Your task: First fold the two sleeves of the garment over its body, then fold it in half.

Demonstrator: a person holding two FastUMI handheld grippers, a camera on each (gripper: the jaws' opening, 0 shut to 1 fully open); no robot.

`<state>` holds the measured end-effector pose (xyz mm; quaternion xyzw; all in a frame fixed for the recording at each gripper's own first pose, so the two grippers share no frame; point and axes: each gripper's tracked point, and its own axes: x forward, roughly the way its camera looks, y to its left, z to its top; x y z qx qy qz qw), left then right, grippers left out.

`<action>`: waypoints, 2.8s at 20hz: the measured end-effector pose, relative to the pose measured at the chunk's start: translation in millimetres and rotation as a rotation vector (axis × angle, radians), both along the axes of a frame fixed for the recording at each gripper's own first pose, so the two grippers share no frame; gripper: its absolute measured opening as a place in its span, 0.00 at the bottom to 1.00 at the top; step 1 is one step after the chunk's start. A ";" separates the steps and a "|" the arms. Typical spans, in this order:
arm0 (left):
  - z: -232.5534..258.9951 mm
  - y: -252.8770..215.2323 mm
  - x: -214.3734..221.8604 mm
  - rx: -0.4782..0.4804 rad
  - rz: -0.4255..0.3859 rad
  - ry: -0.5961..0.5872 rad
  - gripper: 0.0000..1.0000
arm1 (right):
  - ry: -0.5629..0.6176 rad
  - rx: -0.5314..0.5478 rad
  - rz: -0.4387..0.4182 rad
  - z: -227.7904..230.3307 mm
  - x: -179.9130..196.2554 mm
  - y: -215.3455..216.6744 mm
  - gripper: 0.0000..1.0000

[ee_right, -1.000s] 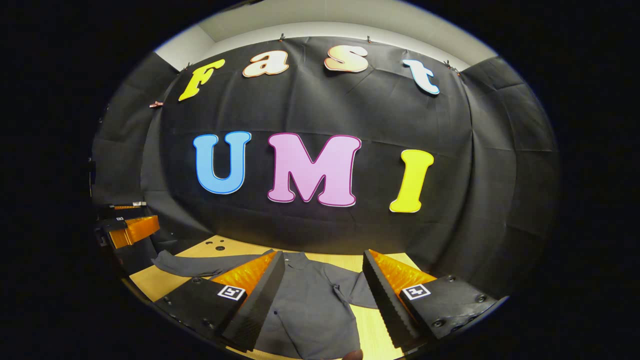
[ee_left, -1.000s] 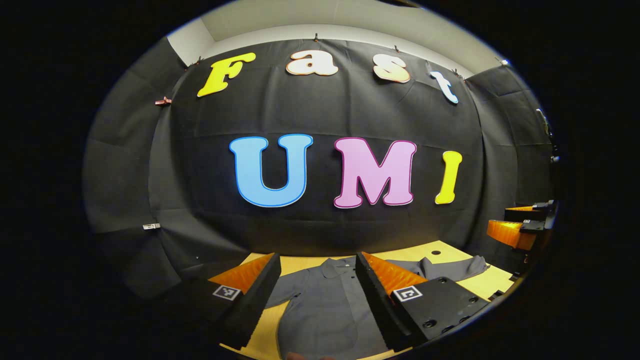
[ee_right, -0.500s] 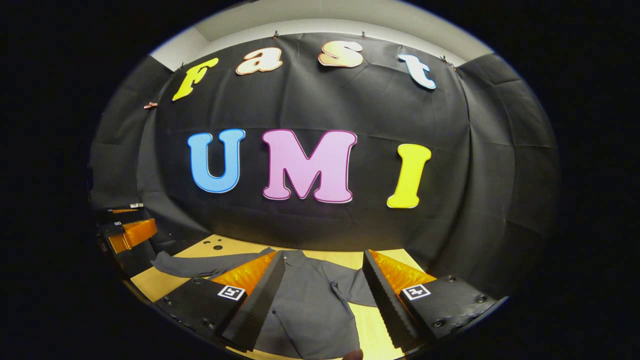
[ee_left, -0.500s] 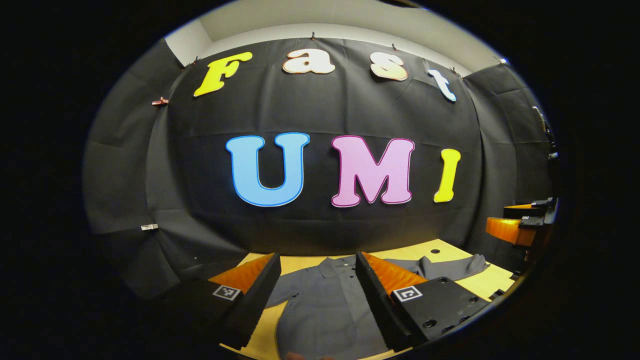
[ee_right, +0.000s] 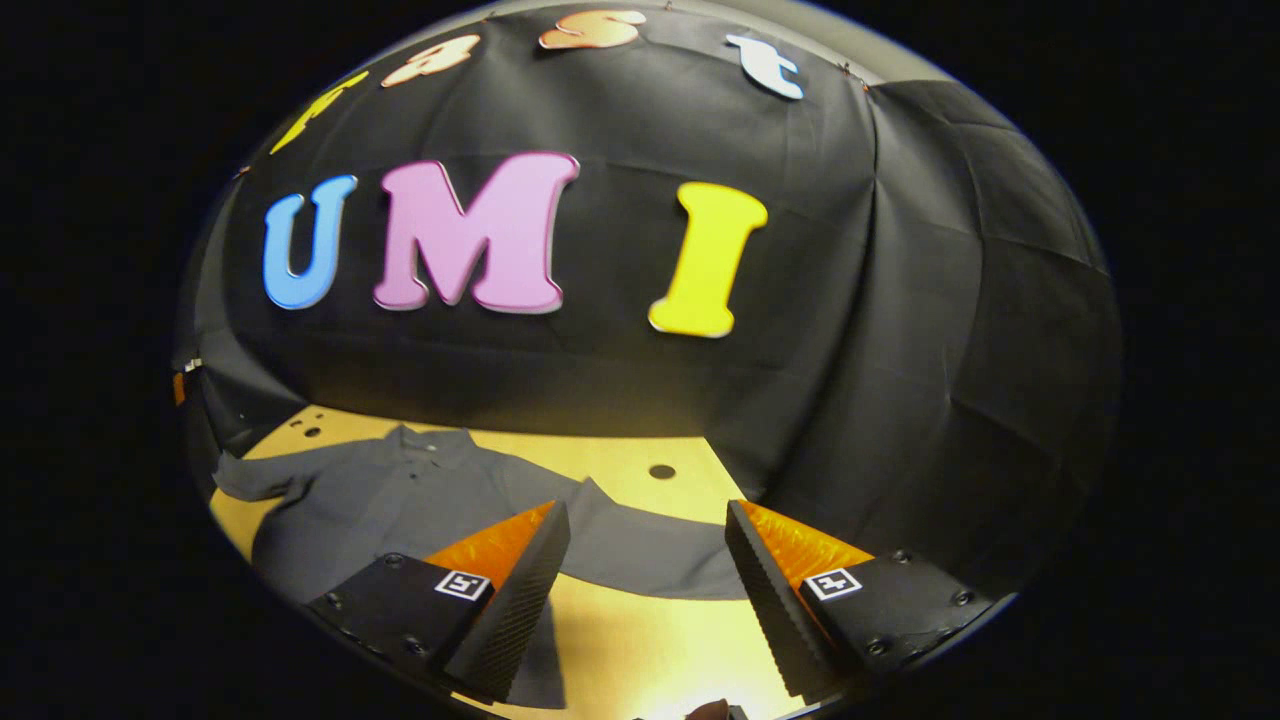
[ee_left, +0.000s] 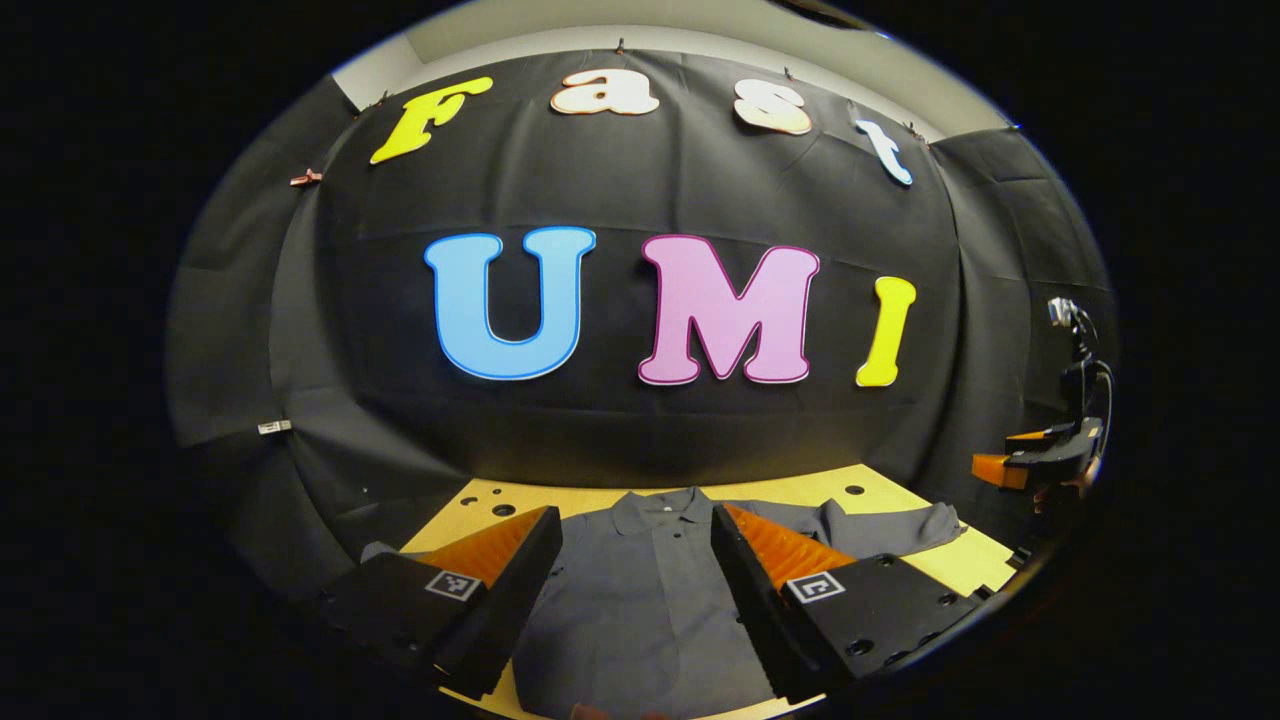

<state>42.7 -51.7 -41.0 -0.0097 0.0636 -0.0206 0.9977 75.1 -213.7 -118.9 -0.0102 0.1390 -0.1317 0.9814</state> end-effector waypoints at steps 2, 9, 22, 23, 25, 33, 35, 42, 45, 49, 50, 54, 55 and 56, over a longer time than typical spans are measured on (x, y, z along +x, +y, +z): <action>-6.5 -9.3 8.0 0.000 0.010 0.016 0.95 | 0.088 0.024 -0.048 -54.3 25.0 -50.8 0.98; -23.0 -36.0 26.3 0.011 0.025 0.062 0.95 | 0.250 0.074 -0.125 -150.8 62.6 -127.8 0.98; -40.2 -47.3 35.1 0.017 0.120 0.124 0.95 | 0.415 0.213 -0.143 -233.4 83.3 -158.7 0.98; -39.5 -43.7 35.4 0.023 0.122 0.122 0.95 | 0.441 0.200 -0.142 -231.7 83.7 -159.3 0.97; -40.2 -39.5 35.0 0.030 0.118 0.123 0.95 | 0.452 0.225 -0.130 -206.6 91.4 -156.3 0.80; -47.5 -5.6 32.2 0.022 0.088 0.133 0.95 | 0.445 0.156 -0.124 -169.1 88.3 -147.3 0.07; -50.3 4.0 31.8 0.013 0.082 0.131 0.95 | 0.409 0.138 -0.142 -154.3 82.4 -135.3 0.06; -43.9 33.9 34.7 0.000 0.053 0.097 0.95 | 0.282 0.080 -0.200 -112.4 57.3 -100.0 0.06; -41.6 45.9 32.9 -0.011 0.046 0.089 0.95 | 0.227 0.064 -0.195 -86.2 45.0 -62.9 0.06; -39.4 64.1 31.5 -0.019 0.031 0.074 0.95 | 0.141 0.049 -0.155 -38.9 45.7 -9.9 0.06; -39.5 70.0 30.7 -0.019 0.030 0.068 0.95 | 0.115 0.049 -0.139 -24.6 49.9 5.4 0.06; -42.9 96.8 26.3 -0.044 0.045 0.059 0.95 | 0.010 0.062 -0.046 31.1 65.7 78.7 0.06; -44.4 103.9 25.5 -0.048 0.052 0.061 0.95 | -0.008 0.075 -0.013 39.2 71.9 98.4 0.06; -46.6 111.3 24.4 -0.053 0.058 0.061 0.95 | -0.017 0.083 0.021 43.7 78.6 119.5 0.06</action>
